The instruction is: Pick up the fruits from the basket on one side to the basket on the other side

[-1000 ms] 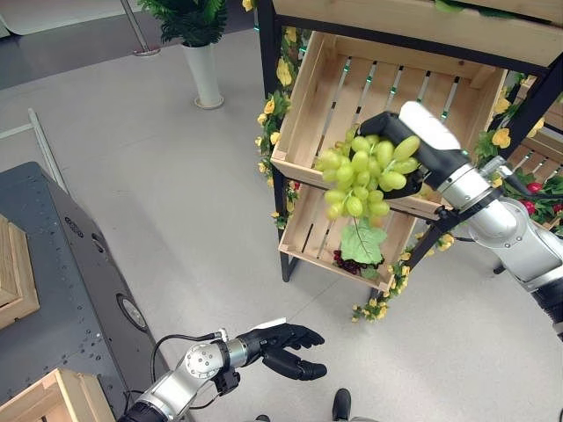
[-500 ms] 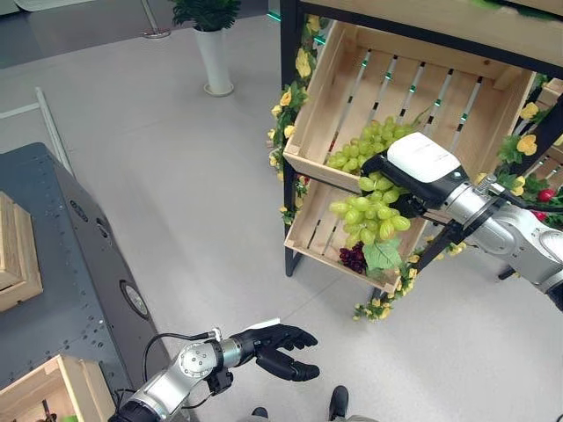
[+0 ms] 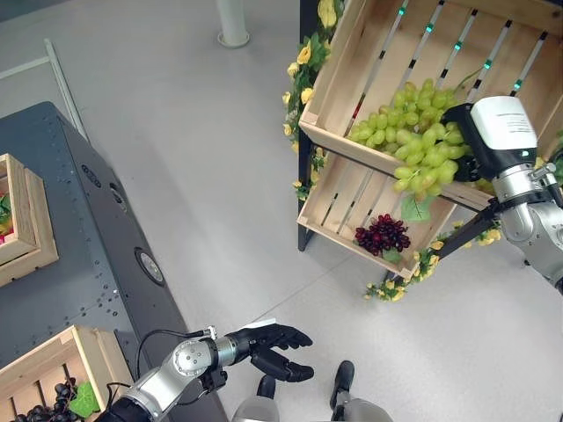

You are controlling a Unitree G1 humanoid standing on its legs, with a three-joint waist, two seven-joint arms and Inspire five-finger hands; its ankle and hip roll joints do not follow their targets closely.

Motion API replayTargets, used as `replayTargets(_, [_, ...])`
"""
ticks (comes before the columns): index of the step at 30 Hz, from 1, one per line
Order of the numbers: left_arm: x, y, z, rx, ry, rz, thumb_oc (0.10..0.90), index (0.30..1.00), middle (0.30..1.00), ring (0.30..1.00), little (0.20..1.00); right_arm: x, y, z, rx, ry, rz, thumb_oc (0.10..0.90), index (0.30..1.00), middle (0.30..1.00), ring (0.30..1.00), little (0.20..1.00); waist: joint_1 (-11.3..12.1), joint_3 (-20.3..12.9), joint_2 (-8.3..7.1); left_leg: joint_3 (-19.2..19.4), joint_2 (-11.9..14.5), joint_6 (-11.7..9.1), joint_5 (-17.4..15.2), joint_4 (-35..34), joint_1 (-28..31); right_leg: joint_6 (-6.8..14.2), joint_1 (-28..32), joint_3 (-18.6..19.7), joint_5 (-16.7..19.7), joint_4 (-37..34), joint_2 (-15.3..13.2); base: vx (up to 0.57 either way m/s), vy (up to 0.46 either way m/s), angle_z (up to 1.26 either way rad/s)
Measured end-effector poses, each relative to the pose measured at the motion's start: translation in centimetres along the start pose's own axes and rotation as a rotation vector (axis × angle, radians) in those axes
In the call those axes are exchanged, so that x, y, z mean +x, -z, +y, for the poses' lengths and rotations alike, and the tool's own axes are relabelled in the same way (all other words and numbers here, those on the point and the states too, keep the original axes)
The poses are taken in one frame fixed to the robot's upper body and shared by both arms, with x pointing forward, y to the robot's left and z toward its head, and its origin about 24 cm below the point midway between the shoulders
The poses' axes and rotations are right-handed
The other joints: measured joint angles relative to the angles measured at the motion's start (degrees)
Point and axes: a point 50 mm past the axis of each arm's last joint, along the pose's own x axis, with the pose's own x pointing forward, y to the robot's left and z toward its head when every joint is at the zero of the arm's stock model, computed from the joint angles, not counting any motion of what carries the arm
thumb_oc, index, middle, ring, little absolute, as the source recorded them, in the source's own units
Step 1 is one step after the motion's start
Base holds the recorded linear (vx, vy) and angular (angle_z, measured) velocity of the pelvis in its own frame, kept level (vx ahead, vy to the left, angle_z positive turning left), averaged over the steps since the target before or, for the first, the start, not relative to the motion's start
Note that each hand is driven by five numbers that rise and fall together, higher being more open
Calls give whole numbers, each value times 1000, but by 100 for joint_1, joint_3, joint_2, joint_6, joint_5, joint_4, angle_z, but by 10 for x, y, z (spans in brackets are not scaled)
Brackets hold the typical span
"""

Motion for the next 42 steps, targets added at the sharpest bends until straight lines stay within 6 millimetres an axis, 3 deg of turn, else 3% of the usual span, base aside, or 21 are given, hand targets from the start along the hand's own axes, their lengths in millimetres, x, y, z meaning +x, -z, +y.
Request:
replayTargets(6, [3, -9, 8, 26, -29, -23, 800, 900, 900, 900, 900, 6, 2, 1, 177, 74, 155, 400, 300, 300, 300, 300, -9, 13, 16, -1, -5, 0, 0, -4, 27, -4, 31, 3, -3, 0, 3, 6, 0, 0])
replayTargets(19, [10, -10, -3, 4, 7, -36, 800, 900, 900, 900, 900, 14, 4, 6, 633, 218, 461, 400, 300, 300, 300, 300, 3, 13, 15, 11, -7, 2, -1, -11, 179, -3, 166, 16, -3, 0, 13, 18, 3, 0])
replayTargets(28, [12, -11, -5, -7, 12, -41, 800, 900, 900, 900, 900, 19, 4, 11, 623, 182, 535, 400, 300, 300, 300, 300, 36, 5, -5, 18, -11, 4, -3, -25, 313, 0, 297, 29, -5, -1, 12, 37, -5, 0])
replayTargets(33, [12, -11, -6, -9, 13, -38, 800, 900, 900, 900, 900, 20, 3, 18, 538, 59, 481, 400, 300, 300, 300, 300, 40, 0, -107, 19, -9, 4, -2, -23, 319, 0, 303, 31, -4, -1, 16, 0, 0, 0])
replayTargets(34, [12, -10, -6, -9, 13, -37, 800, 900, 900, 900, 900, 20, 3, 19, 504, 38, 468, 452, 378, 378, 378, 378, 43, -4, -127, 18, -9, 4, -2, -22, 316, 0, 302, 28, -4, -1, 16, 0, 0, 0])
replayTargets(35, [12, -10, -6, -10, 14, -35, 800, 900, 900, 900, 900, 21, 1, 24, 445, -12, 445, 667, 700, 700, 700, 700, 43, -20, -169, 18, -9, 4, -2, -21, 317, 0, 302, 27, -4, -1, 15, 0, 0, 0])
replayTargets(36, [11, -9, -6, -11, 14, -33, 800, 900, 900, 900, 900, 21, -1, 27, 421, -46, 429, 800, 900, 900, 900, 900, 45, -35, -208, 15, -8, 4, -2, -22, 316, 1, 302, 24, -5, -1, 16, -8, -40, 1])
replayTargets(42, [9, -7, -6, -9, 12, -23, 800, 900, 900, 900, 900, 19, -7, 38, 336, -154, 376, 800, 900, 900, 900, 900, 66, -70, -340, -6, -9, 3, -2, -8, 297, 0, 300, 8, -4, -1, 15, -13, -31, 1])
